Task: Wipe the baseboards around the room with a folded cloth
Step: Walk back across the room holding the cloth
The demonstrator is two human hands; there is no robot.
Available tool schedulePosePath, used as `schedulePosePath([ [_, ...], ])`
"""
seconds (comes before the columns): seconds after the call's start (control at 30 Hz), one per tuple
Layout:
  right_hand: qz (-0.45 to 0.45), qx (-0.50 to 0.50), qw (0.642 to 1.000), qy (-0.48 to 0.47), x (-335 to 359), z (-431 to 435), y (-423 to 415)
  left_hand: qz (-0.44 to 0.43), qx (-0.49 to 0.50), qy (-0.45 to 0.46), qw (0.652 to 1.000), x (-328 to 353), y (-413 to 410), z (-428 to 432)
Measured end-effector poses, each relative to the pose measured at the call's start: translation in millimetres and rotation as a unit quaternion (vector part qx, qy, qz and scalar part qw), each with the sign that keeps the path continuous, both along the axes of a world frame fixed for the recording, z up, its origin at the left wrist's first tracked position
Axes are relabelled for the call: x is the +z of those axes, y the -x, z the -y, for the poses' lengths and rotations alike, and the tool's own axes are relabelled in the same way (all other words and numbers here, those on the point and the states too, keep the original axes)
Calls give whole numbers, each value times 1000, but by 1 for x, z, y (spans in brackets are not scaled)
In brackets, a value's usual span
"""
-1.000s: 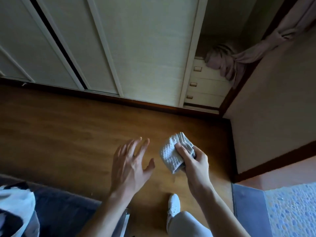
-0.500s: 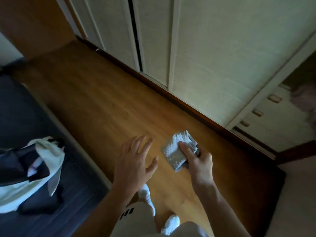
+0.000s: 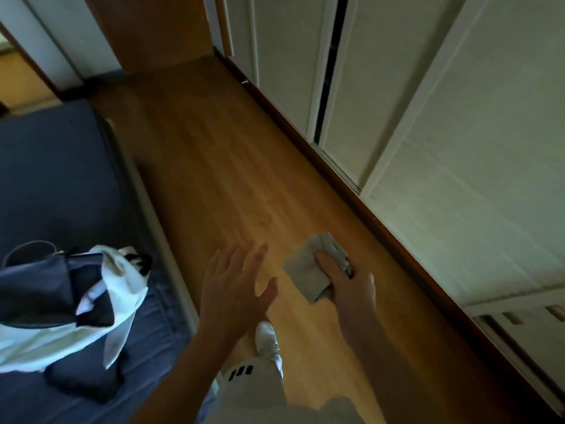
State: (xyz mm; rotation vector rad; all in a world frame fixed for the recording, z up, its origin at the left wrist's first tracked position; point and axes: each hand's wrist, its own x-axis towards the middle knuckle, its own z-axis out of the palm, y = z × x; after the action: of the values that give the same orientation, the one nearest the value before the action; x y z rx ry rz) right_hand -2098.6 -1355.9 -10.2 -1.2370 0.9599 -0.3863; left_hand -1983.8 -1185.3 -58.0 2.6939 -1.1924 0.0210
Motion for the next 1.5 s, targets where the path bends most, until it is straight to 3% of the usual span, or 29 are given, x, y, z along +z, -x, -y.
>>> schedulePosePath([
  [0.17,3,16,1000,-16,4,20,-105,21,44,73,996,16,-91,13],
  [0.37,15,66,997,-31,9,34,-201,38,55,94,993,20,-176,25],
  [1.1,66,253,965,-20,15,187,-587,52,210,90,972,26,-510,154],
  [1.5,38,294,953,-59,0,195,-757,35,290,64,954,15,-653,160],
])
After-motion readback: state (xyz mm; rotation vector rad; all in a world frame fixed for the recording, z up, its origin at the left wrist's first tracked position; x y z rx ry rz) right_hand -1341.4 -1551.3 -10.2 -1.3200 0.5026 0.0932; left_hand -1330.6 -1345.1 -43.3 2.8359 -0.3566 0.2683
